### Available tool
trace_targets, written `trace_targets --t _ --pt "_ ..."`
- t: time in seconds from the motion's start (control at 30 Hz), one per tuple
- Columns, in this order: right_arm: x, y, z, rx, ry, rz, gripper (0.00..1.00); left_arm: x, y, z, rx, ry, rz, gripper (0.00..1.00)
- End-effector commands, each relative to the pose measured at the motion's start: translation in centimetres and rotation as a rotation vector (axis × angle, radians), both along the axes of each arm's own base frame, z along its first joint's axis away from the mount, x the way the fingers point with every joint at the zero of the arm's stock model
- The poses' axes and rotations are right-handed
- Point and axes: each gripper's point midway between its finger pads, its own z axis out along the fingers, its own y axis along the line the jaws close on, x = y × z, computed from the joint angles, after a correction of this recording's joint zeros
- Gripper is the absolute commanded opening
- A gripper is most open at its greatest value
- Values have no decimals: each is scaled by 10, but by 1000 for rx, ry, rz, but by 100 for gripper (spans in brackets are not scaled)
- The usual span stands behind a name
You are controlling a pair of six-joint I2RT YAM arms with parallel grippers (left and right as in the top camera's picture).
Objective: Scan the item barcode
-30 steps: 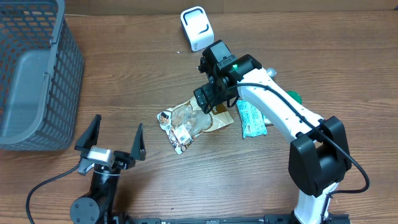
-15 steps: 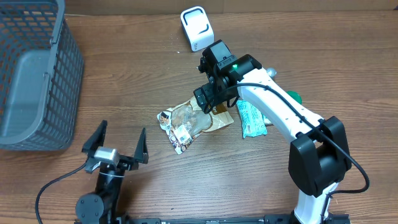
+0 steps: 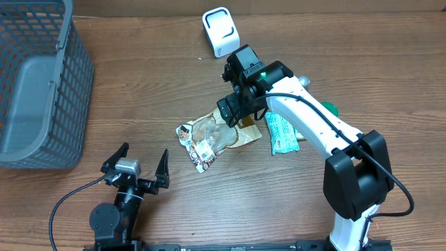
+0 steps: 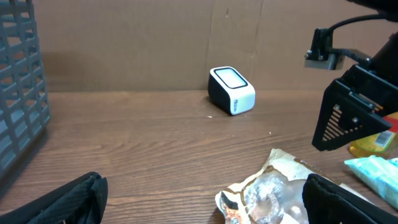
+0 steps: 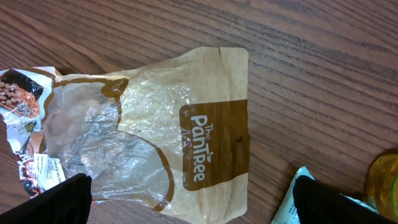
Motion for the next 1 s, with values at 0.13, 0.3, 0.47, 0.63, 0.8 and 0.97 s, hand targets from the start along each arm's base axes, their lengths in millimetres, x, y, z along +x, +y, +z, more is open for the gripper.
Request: trace_targets --t 0.13,0.3,0.47,0.63,0.8,0.97 --pt "0 -1 -6 -6 9 -9 100 2 15 -2 62 -7 89 100" --pt "0 -1 -6 -6 10 -9 100 3 28 -4 66 6 162 100" --pt "0 -1 -6 -6 10 -9 100 3 29 -5 71 7 172 99" --pt "0 -1 -6 -6 10 -9 100 3 27 -4 69 3 158 99" --pt "0 -1 -6 -6 10 -9 100 3 27 -4 69 3 158 99" --pt "0 -1 -6 -6 10 -9 100 3 27 -4 69 3 158 100"
